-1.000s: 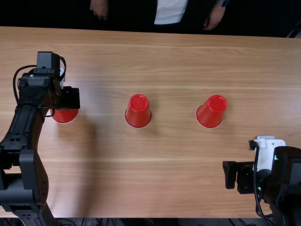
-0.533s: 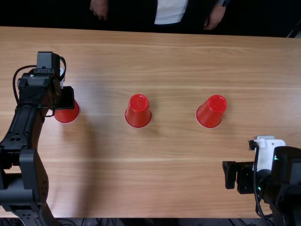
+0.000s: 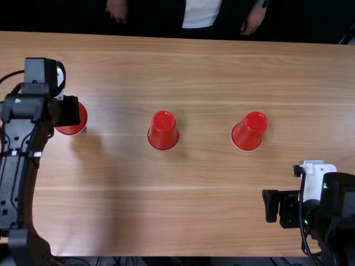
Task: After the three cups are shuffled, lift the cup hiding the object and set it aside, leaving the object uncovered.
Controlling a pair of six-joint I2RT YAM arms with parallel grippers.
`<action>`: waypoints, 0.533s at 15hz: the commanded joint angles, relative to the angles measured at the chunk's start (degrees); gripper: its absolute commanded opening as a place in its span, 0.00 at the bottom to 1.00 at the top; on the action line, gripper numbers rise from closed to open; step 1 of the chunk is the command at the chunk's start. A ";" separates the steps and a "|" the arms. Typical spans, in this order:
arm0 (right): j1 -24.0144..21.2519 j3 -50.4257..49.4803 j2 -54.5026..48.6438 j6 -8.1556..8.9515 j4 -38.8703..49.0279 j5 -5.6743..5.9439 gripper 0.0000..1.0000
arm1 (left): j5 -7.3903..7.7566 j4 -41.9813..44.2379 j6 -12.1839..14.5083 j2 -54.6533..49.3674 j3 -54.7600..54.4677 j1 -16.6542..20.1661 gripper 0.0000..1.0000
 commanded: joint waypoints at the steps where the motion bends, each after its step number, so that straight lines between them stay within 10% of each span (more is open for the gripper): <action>1: 0.52 0.00 -0.20 0.24 0.09 -0.56 1.00 | 0.08 -1.33 -2.04 -2.59 1.26 0.26 0.00; 6: 0.79 -0.09 -0.20 0.03 1.88 -0.56 1.00 | -0.55 -4.81 -4.68 -9.35 -2.43 8.26 0.00; 8: 0.87 0.00 -0.20 0.03 1.88 -0.56 1.00 | -4.46 -4.71 -4.68 -11.20 -5.86 8.70 0.00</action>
